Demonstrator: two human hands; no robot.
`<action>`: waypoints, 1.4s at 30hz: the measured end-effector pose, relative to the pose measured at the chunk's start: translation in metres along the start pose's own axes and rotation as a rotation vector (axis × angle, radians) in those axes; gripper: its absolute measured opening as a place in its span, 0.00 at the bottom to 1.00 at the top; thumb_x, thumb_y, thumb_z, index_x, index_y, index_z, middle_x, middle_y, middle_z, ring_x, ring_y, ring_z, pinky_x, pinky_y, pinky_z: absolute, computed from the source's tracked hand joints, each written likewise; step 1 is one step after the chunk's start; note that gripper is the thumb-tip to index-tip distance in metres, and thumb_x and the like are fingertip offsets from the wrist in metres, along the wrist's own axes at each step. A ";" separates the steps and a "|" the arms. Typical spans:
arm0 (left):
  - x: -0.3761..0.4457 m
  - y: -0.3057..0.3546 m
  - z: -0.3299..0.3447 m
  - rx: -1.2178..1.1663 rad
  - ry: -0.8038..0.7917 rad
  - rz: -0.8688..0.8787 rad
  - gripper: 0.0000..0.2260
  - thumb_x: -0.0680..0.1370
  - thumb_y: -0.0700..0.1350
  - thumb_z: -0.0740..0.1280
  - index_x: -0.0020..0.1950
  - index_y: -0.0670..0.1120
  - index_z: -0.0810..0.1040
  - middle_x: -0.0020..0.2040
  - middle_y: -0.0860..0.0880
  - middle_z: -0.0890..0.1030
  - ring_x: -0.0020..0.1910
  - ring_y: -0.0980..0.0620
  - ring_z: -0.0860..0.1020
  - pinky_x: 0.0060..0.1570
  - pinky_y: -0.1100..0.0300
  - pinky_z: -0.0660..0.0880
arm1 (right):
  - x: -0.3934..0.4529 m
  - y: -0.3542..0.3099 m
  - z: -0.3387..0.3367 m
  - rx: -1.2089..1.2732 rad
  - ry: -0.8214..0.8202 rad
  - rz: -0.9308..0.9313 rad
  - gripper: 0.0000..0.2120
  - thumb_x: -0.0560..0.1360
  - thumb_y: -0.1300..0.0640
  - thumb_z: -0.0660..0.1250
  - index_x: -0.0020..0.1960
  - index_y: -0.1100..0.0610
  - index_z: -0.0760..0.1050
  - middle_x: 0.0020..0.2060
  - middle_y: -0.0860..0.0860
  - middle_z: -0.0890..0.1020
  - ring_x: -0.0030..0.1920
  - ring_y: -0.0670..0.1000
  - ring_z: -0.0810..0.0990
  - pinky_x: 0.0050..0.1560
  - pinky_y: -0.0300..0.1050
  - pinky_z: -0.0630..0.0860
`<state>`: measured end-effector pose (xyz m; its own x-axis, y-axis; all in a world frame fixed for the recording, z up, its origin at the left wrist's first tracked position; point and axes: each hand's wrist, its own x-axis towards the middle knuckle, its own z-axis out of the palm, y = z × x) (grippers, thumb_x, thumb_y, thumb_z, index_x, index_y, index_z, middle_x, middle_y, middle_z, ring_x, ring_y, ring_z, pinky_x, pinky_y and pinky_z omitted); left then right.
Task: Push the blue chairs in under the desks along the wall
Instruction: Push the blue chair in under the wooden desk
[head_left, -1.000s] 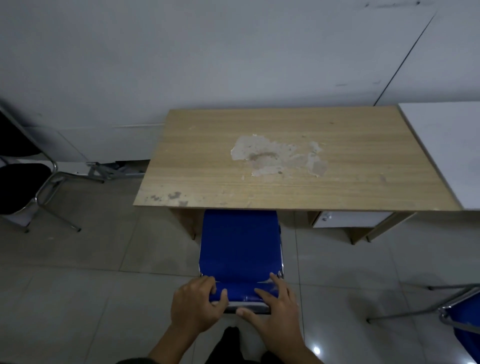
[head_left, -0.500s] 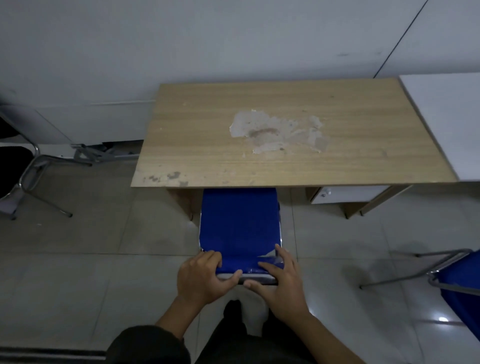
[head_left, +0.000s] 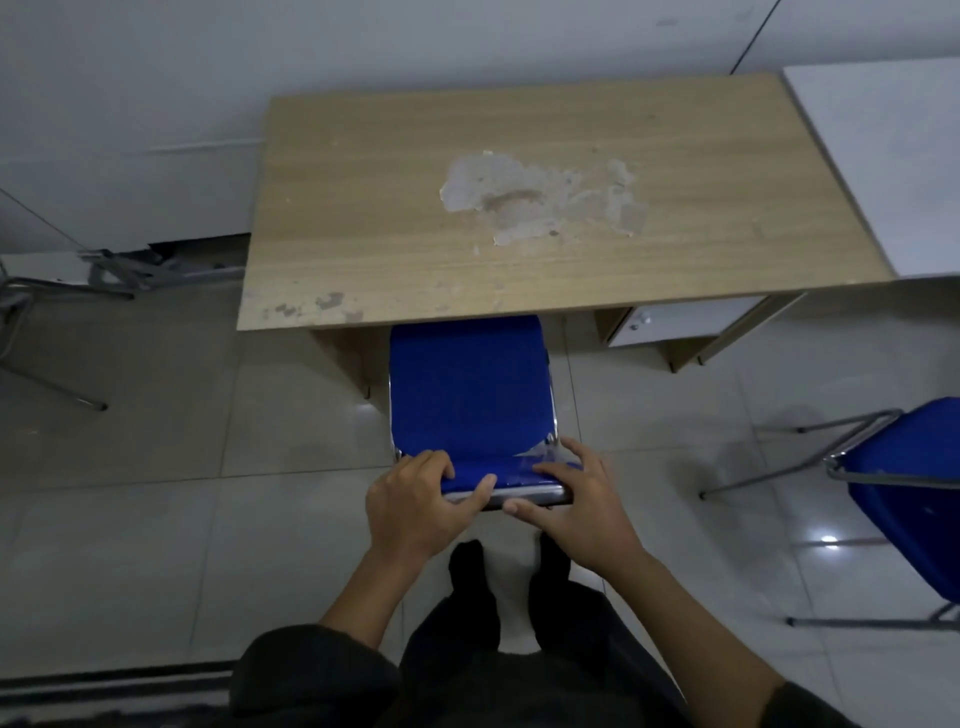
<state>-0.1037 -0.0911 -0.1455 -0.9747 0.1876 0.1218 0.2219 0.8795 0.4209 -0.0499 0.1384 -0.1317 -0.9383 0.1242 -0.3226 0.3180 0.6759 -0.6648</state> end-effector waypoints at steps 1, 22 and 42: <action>-0.003 -0.003 0.000 -0.012 0.022 -0.009 0.26 0.74 0.75 0.64 0.39 0.51 0.76 0.34 0.56 0.78 0.32 0.53 0.75 0.28 0.56 0.74 | -0.002 -0.002 0.001 -0.020 0.007 0.008 0.42 0.63 0.18 0.66 0.68 0.42 0.77 0.78 0.44 0.61 0.78 0.48 0.60 0.74 0.60 0.70; -0.001 -0.014 0.010 -0.240 0.089 -0.285 0.30 0.63 0.76 0.73 0.49 0.54 0.80 0.59 0.54 0.79 0.59 0.49 0.74 0.51 0.59 0.70 | 0.011 -0.006 0.006 0.203 0.160 0.020 0.35 0.57 0.21 0.74 0.59 0.35 0.77 0.76 0.32 0.55 0.74 0.43 0.54 0.67 0.49 0.65; 0.081 -0.036 0.018 -0.254 0.153 -0.206 0.33 0.66 0.80 0.67 0.46 0.51 0.80 0.51 0.52 0.80 0.55 0.50 0.75 0.51 0.54 0.76 | 0.088 -0.021 0.004 0.313 0.258 -0.052 0.27 0.61 0.31 0.81 0.55 0.43 0.82 0.78 0.40 0.59 0.78 0.50 0.55 0.72 0.62 0.70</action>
<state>-0.1910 -0.0992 -0.1670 -0.9885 -0.0668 0.1357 0.0397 0.7515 0.6585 -0.1382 0.1326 -0.1484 -0.9447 0.3011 -0.1300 0.2581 0.4377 -0.8613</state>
